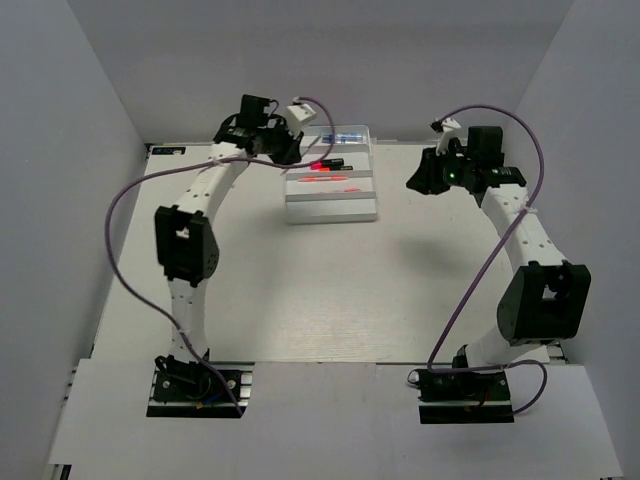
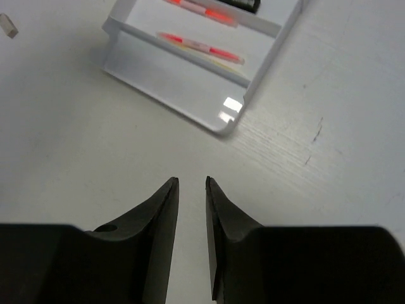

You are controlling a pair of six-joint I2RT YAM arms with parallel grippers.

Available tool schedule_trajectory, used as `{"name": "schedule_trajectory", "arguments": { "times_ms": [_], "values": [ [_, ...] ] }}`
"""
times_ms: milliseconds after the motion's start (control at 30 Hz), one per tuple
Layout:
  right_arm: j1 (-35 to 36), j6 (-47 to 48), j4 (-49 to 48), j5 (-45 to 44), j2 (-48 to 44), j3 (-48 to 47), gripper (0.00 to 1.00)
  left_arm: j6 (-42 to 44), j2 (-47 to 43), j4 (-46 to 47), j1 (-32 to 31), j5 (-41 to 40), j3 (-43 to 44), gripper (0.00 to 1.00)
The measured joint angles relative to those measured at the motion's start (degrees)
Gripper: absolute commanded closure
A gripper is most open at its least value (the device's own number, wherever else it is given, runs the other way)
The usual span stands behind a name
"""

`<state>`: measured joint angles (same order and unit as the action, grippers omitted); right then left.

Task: Sort the stationery into containers
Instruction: Place the pen in the storage box.

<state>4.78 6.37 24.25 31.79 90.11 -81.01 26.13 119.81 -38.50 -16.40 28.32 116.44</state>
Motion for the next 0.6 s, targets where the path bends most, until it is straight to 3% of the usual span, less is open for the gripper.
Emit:
{"name": "schedule_trajectory", "arguments": {
  "times_ms": [100, 167, 300, 600],
  "values": [
    [-2.45, -0.24, 0.09, 0.22, -2.14, 4.20, 0.71, 7.10, 10.12, -2.01, -2.27, 1.66, 9.29, 1.00],
    [-3.76, -0.22, 0.37, 0.22, -3.58, 6.08, 0.71, 11.91, 13.09, -2.12, -3.52, 1.97, 8.68, 1.00],
    [-6.38, -0.17, 0.57, 0.70, -5.62, 7.23, 0.71, 19.12, 13.99, -0.52, -5.20, 1.20, 3.37, 1.00],
    [-8.11, -0.15, -0.28, 2.78, -6.56, 10.45, 0.71, 28.33, 14.40, 6.86, -6.64, -1.68, 4.42, 1.00]
  ]
}}
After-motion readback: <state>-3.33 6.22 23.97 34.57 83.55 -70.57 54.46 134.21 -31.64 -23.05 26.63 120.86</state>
